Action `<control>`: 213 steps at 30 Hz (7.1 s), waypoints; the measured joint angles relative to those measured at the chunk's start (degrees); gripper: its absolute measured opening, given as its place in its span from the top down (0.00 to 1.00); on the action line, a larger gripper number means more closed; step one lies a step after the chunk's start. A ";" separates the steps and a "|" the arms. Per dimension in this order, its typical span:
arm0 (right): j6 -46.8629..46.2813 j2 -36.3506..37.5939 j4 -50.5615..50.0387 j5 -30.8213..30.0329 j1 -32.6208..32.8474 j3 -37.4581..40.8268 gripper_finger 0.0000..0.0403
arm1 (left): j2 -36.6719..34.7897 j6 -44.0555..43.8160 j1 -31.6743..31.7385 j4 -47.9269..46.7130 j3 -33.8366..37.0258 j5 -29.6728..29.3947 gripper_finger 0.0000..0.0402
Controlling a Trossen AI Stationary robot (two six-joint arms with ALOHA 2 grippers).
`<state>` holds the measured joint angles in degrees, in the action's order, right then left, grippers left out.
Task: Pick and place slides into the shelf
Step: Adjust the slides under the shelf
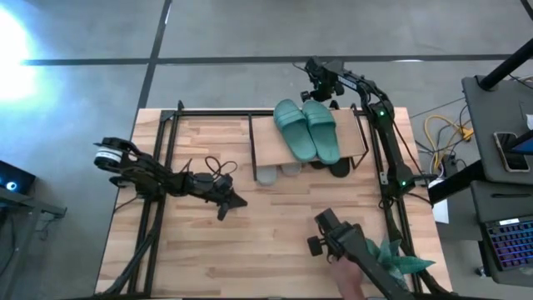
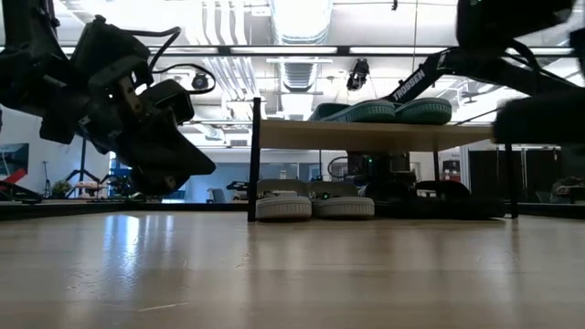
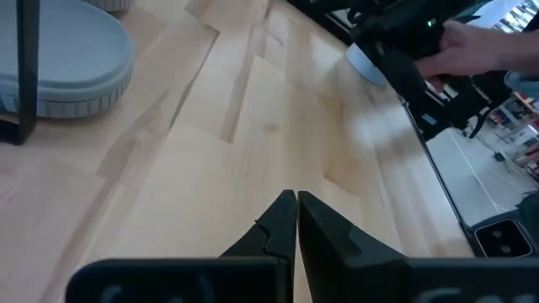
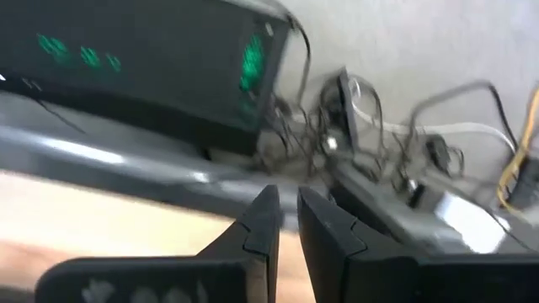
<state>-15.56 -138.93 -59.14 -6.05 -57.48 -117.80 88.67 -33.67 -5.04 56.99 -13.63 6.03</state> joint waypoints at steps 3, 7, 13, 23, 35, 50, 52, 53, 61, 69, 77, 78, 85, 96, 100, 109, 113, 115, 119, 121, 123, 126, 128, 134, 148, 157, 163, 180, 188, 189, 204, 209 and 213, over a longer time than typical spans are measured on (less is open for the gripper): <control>-0.42 0.00 3.11 0.16 0.42 -1.08 0.91 | -0.31 -0.04 -0.05 0.00 0.00 -0.05 1.00; 0.46 0.02 -0.63 0.68 1.34 -1.62 0.91 | -0.36 -0.02 -0.04 -0.02 0.00 -0.12 1.00; 1.25 0.15 -4.13 5.27 3.11 -0.02 0.91 | -0.38 0.00 -0.04 -0.02 0.00 -0.57 1.00; 2.49 0.61 -6.72 4.79 6.59 -0.22 0.91 | -0.43 -0.51 -0.04 -0.01 0.00 -0.68 1.00; 2.11 5.57 -18.55 8.71 7.82 0.19 0.90 | -0.67 -0.48 -0.01 0.11 -0.04 -1.99 1.00; 2.11 5.79 -6.86 7.19 7.56 0.20 0.90 | -0.69 1.06 0.15 0.83 -0.04 -2.44 1.00; 2.19 5.21 -8.09 10.41 8.20 0.55 0.90 | -0.69 1.07 0.15 0.83 -0.04 -2.52 1.00; 2.47 4.90 -8.77 11.88 8.50 0.80 0.90 | -0.69 1.07 0.15 0.83 -0.04 -2.52 1.00; 3.21 4.55 -11.24 13.92 10.49 1.79 0.90 | -0.69 1.11 0.15 0.63 -0.04 -2.50 1.00; 5.32 4.55 -20.41 13.42 10.84 1.80 0.90 | -0.70 1.07 0.15 0.65 -0.04 -2.49 1.00; 5.14 5.20 -18.54 9.89 10.92 0.18 0.90 | -0.69 1.05 0.15 0.70 -0.02 -2.47 1.00; 5.12 5.29 -17.88 8.03 10.91 -0.22 0.90 | -0.69 1.05 0.15 0.70 -0.02 -2.47 1.00; 4.36 5.78 -17.25 1.71 9.35 -3.78 0.90 | -0.75 0.94 0.15 1.20 -0.02 -2.43 1.00; 3.64 5.62 -22.20 8.20 6.08 -3.61 0.91 | -0.75 1.00 0.15 1.18 -0.02 -2.43 1.00; 3.81 5.60 -22.07 9.06 6.09 -3.58 0.91 | -0.75 1.01 0.15 1.16 0.00 -2.43 1.00; 3.92 5.51 -22.61 6.50 5.13 -3.56 0.91 | -1.40 -0.53 0.15 1.19 0.00 -2.41 1.00; 2.74 5.46 -20.11 -4.32 3.75 -4.11 0.91 | -3.24 -0.52 0.15 1.47 0.00 -2.43 1.00; 2.76 5.42 -16.81 -8.54 3.07 -5.50 0.91 | -4.26 -0.50 0.15 1.24 0.00 -2.43 1.00; 2.52 5.42 -10.96 -10.73 2.33 -11.39 0.91 | -6.40 -0.50 0.15 1.04 0.00 -2.45 1.00; 2.51 5.42 -9.77 -10.74 2.37 -15.97 0.91 | -7.60 -0.52 0.15 1.08 0.02 -2.49 1.00; 2.60 7.19 -7.30 -10.88 2.81 -16.71 0.91 | -8.91 -0.55 0.12 0.96 0.02 -3.38 1.00; 1.23 12.60 -6.82 -10.19 4.04 -13.18 0.91 | -11.08 -0.55 0.11 1.00 -0.32 -4.72 1.00; -0.08 15.80 -8.93 -4.80 4.77 -11.70 0.91 | -12.37 -0.50 0.17 1.05 -0.62 -5.07 1.00; -1.49 25.33 -4.62 28.39 6.42 -7.01 0.91 | -14.97 -0.48 0.43 0.62 -0.85 -5.08 1.00; -5.97 52.64 -28.42 35.51 28.38 10.42 0.91 | -16.03 -0.48 0.57 -4.10 -0.87 -4.85 1.00; -45.24 70.55 -30.89 13.14 49.59 27.59 0.91 | -15.97 -0.26 1.03 -6.68 -0.85 -3.80 1.00; -65.07 77.61 -29.49 12.21 60.58 44.79 0.91 | -15.97 -0.35 3.45 -7.04 -0.80 2.11 1.00; -83.28 98.10 9.96 -8.47 66.27 82.78 0.91 | -18.75 -4.88 4.31 -6.97 2.20 7.67 1.00; -84.07 99.58 -0.14 -2.53 66.73 83.87 0.91 | -20.83 -5.01 4.55 -7.01 3.37 4.52 1.00; -84.11 99.08 -0.20 -2.55 66.73 83.89 0.91 | -20.62 -5.01 4.82 -6.89 3.37 4.28 1.00; -91.62 83.30 4.75 -1.44 66.73 84.71 0.91 | -20.36 -5.05 6.60 -7.02 3.37 4.15 1.00; -86.17 77.53 12.34 -2.38 67.65 85.36 0.91 | -20.36 -5.03 6.60 -7.04 3.41 4.17 1.00; -89.22 71.37 8.43 -6.38 68.29 85.37 0.91 | -20.36 -5.03 6.60 -7.02 3.56 4.19 1.00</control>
<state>-104.78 -67.56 -50.71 -12.43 10.81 -32.42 68.31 -38.70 1.56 49.97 -10.07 10.22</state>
